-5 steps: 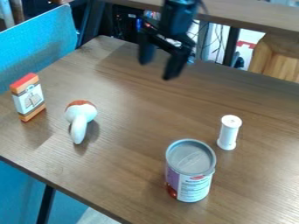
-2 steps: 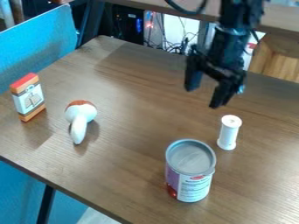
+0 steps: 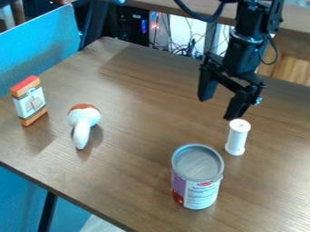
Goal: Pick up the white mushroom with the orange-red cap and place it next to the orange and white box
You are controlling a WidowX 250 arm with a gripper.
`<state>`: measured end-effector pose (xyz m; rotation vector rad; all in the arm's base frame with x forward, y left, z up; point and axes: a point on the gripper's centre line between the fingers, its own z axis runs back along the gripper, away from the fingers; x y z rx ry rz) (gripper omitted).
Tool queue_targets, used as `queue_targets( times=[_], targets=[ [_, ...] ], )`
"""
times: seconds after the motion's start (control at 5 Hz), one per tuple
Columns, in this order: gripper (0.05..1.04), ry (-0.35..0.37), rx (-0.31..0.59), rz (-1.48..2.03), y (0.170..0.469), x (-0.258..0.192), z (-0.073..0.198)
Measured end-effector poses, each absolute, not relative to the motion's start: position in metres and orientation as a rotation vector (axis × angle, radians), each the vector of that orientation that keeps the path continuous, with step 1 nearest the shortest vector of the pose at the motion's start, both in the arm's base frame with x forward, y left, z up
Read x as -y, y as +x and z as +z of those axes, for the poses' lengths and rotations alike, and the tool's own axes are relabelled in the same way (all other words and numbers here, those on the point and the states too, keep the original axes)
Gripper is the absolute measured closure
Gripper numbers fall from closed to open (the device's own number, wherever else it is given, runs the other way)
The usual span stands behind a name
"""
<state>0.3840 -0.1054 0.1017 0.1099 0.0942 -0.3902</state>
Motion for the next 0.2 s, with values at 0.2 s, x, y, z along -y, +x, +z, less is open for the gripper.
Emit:
queue_targets(
  times=[0.2],
  targets=[
    [0.082, 0.11, -0.094, -0.39, 0.3841, 0.106, 0.1014]
  ],
)
